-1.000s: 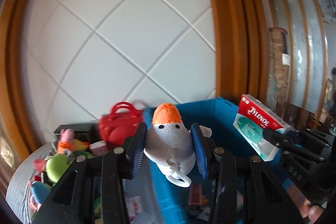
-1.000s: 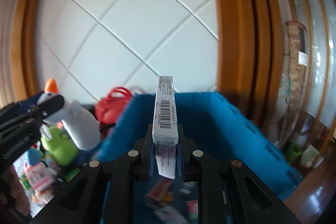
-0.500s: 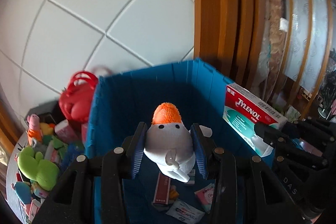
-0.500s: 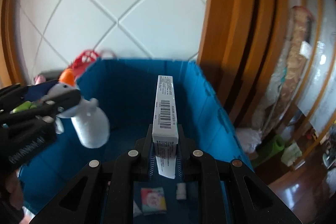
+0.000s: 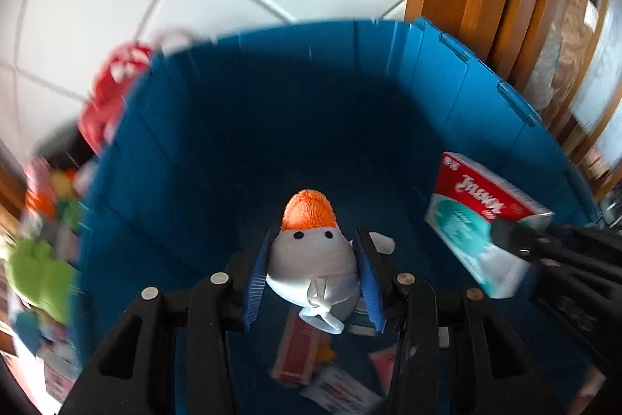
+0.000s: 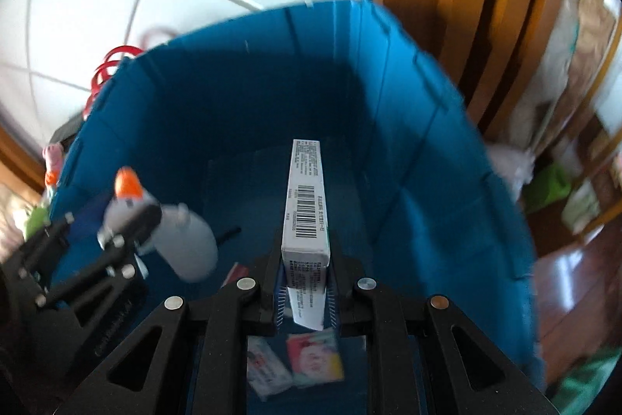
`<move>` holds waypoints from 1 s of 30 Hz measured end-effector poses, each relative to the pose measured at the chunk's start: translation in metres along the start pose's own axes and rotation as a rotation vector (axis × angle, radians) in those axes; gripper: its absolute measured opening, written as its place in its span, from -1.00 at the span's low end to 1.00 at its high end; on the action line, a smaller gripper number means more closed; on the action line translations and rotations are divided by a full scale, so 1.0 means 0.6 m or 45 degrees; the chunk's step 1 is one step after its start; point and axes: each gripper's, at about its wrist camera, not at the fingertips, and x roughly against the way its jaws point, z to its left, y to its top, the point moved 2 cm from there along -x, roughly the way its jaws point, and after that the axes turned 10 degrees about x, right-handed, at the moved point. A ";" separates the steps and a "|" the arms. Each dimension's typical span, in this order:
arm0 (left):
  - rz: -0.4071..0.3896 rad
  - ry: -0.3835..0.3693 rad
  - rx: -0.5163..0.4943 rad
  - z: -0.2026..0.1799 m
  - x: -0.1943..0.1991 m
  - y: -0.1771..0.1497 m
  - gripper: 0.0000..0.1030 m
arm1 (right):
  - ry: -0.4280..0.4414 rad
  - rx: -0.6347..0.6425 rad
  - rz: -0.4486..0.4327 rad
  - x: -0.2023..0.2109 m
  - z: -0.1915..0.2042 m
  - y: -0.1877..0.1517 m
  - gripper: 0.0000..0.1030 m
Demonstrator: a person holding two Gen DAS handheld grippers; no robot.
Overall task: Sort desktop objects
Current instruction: 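Carry the duck plush and white box into the blue crate and release both, then withdraw both tools from the crate back over the heap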
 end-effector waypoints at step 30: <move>-0.004 0.095 -0.025 0.004 0.001 -0.010 0.31 | -0.202 0.165 0.020 -0.027 0.028 0.008 0.17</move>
